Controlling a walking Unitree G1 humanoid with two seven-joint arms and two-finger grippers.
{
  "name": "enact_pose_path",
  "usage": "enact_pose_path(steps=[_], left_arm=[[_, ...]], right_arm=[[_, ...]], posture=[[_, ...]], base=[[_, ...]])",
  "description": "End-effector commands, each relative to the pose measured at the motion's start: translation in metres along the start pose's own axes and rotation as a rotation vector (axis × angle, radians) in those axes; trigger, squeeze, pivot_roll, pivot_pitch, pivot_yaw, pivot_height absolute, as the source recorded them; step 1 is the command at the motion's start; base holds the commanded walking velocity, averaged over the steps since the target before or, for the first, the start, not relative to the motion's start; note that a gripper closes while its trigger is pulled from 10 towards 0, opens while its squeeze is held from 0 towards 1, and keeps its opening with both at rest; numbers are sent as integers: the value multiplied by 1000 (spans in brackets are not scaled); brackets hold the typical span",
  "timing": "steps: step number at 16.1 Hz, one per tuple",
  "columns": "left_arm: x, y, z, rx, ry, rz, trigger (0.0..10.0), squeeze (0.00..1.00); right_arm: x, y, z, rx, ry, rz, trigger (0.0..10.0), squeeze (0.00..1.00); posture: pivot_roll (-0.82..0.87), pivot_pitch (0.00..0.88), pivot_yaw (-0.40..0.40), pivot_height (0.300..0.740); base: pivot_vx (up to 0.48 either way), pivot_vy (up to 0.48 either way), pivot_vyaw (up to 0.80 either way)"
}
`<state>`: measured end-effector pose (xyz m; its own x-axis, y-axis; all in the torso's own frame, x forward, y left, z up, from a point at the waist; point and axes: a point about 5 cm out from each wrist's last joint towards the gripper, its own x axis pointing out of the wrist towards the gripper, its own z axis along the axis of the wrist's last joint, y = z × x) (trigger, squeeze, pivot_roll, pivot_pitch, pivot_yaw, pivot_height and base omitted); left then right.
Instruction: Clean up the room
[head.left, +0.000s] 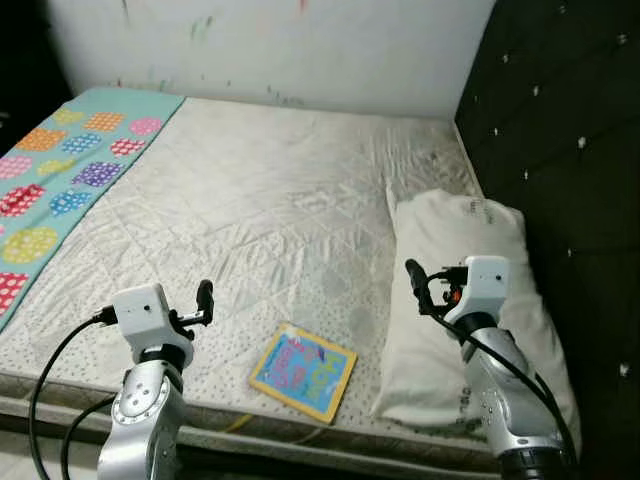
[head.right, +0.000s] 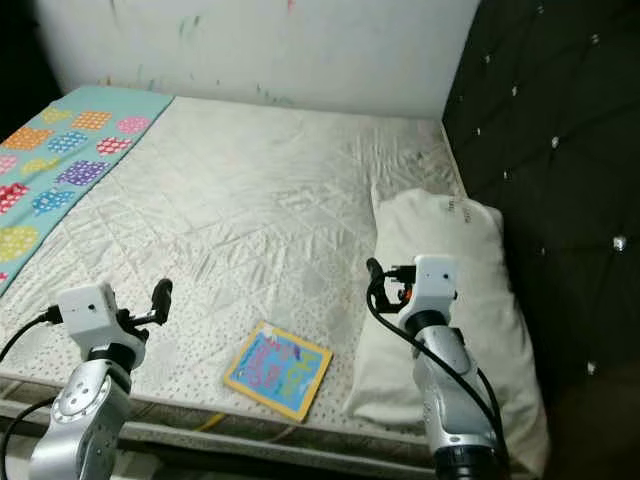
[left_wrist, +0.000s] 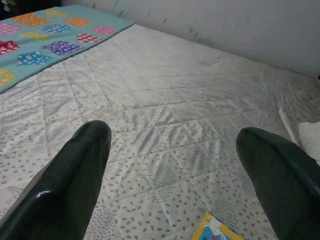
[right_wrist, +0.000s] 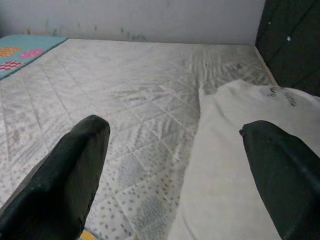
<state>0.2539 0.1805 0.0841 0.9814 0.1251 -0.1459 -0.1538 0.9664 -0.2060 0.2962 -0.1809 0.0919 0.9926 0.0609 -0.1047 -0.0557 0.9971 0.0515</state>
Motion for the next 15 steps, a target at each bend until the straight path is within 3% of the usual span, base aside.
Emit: enact_pose_path(steps=[1,5,10,15], left_arm=[[-1,1,-1,23,-1,-6,10000,0],[-2,1,4,20,-36,-30,10000,0],[-3,1,4,5,-39,-51,10000,0],[-3,1,4,-6,-37,-58,10000,0]], right_arm=[[1,-1,1,4,-3,-7,10000,0],[1,-1,1,6,-2,-3,10000,0],[0,-3,0,12,9,-5,10000,0],[0,-3,0,10,13,-7,10000,0]], posture=[[-100,0,-21,740],[-98,0,-26,740],[-104,0,-26,740],[-104,0,-28,740]], base=[[0,0,0],[0,0,0],[0,0,-750],[160,0,0]])
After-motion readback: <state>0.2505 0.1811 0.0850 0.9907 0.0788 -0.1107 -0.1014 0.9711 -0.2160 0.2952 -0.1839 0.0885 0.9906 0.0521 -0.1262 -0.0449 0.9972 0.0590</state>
